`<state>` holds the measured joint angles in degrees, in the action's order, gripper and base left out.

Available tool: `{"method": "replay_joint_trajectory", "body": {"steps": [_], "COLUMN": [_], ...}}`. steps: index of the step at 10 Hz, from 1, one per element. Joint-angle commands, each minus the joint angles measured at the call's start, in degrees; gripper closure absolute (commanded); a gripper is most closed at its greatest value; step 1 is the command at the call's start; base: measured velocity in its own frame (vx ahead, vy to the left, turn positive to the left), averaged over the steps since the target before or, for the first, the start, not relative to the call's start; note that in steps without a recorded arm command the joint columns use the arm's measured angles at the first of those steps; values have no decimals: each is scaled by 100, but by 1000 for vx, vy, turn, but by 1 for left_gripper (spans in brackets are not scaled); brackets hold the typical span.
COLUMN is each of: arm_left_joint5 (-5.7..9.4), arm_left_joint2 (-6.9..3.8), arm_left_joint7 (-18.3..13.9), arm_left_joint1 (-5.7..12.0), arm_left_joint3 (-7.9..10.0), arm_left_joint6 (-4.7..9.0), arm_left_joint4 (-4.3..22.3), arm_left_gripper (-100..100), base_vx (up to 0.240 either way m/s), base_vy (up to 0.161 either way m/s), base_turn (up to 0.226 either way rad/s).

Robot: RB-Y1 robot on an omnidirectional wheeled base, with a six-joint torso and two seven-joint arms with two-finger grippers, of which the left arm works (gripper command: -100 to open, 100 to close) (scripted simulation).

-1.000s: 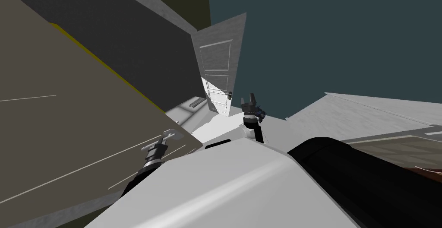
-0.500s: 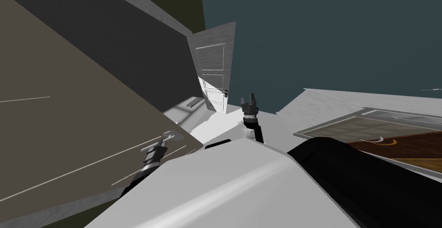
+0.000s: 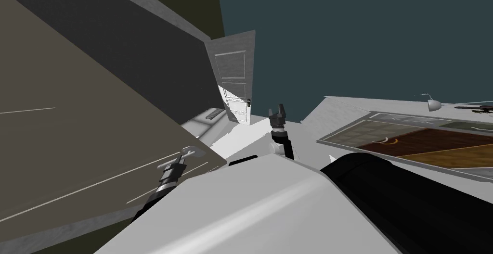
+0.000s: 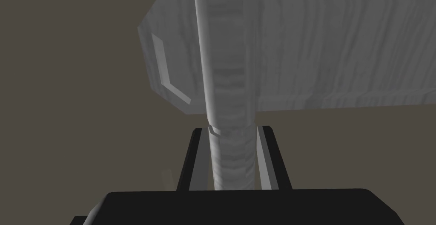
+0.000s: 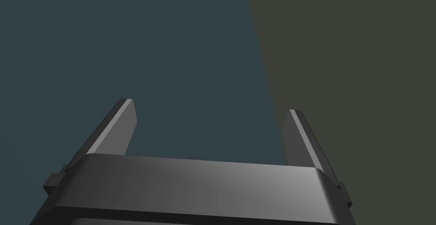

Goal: Pull the door open

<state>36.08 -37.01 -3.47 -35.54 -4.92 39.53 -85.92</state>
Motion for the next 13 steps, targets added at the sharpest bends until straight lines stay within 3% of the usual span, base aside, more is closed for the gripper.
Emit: {"method": "replay_joint_trajectory", "body": {"steps": [1, 6, 7, 13], "arm_left_joint5": [-11, -31, -35, -108], "arm_left_joint2": [-70, -277, -248, -460], "arm_left_joint7": [-59, -215, -189, -404], "arm_left_joint1": [-32, -62, -56, -17], "arm_left_joint3": [-60, -186, -188, -338], "arm_left_joint6": [77, 285, 241, 457], "arm_left_joint4": [29, 115, 84, 246], "arm_left_gripper": [100, 100, 100, 100], "base_vx": [-205, -187, -82, -174], "base_vy": [59, 25, 3, 18], "base_turn": [-151, -111, -36, -114]}}
